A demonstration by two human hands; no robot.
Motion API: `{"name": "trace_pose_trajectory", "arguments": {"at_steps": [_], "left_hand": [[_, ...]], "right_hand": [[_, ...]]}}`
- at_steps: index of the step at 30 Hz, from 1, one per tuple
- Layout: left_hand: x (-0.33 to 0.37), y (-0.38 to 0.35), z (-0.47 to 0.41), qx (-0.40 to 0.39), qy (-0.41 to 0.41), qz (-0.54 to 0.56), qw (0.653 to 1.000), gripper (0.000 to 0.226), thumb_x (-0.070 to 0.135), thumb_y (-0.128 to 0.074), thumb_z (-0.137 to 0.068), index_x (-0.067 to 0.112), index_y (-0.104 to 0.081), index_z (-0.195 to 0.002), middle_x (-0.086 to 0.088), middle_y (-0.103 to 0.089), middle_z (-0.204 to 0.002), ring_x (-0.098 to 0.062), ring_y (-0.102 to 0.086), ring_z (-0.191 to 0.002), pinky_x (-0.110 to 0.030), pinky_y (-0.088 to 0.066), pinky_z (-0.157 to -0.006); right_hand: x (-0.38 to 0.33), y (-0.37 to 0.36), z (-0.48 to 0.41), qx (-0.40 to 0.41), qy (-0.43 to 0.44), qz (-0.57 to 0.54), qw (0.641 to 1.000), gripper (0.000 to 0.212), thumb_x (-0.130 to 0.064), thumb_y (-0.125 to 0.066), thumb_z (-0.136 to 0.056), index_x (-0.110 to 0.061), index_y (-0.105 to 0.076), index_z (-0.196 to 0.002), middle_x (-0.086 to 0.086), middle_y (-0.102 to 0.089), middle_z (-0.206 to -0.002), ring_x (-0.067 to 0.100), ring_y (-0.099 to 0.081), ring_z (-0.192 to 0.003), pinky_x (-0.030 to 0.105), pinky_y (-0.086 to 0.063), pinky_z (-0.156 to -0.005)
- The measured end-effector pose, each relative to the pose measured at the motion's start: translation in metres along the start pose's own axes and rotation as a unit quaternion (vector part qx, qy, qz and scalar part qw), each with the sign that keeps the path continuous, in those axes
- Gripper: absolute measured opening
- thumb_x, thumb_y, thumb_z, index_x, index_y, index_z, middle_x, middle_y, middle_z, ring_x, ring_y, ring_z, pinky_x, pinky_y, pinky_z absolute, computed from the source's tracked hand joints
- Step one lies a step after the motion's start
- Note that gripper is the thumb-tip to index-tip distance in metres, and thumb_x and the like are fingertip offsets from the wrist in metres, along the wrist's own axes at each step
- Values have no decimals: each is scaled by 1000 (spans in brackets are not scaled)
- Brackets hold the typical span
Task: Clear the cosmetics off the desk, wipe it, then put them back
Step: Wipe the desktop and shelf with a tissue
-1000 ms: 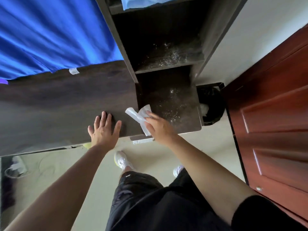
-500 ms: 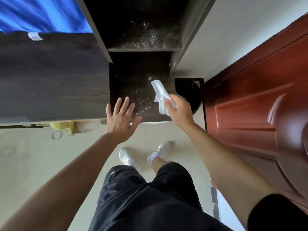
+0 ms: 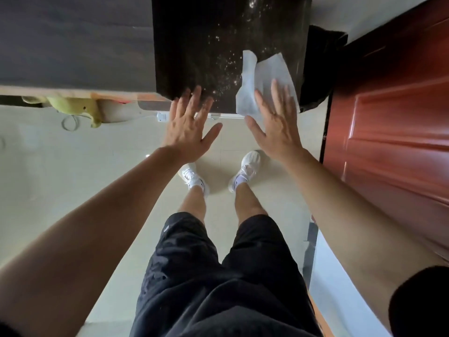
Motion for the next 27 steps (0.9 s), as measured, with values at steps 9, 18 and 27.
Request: {"name": "trace_pose_trajectory", "arguments": {"at_steps": [9,18,27], "left_hand": [[4,-7,-23,44,21,1,999,71,66,-18,-98,25,-27,-155,-12,-14,-165,-35,-10,-151,-53,-11,-120],[11,-7,-46,57,23,-14,998,71,62,-29,-97,21,-24,-156,-16,-10,-164,-38,-8,-151,-62,-12,-116],[13,-9,-53,44,59,20,997,72,64,-30,-96,25,-22,-156,-9,-6,-166,-34,-1,-152,-65,-8,-117]], "right_hand": [[8,-6,-55,-57,-10,48,997,57,-49,-27,-106,-36,-11,-160,15,7,-167,54,13,-148,61,2,-119],[29,12,-123,-73,-2,62,995,61,-61,-13,-103,-42,6,-157,12,18,-166,48,19,-148,59,9,-121],[46,-6,-28,-45,26,48,997,60,-50,-23,-107,-25,-13,-161,19,1,-167,46,6,-152,56,-4,-122]]}}
Point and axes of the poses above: each hand's wrist, its own z-axis away from the middle knuckle, its own y-axis out of the back of the hand, x = y × z, the point moved 4 cm from there along -z, towards the middle knuckle
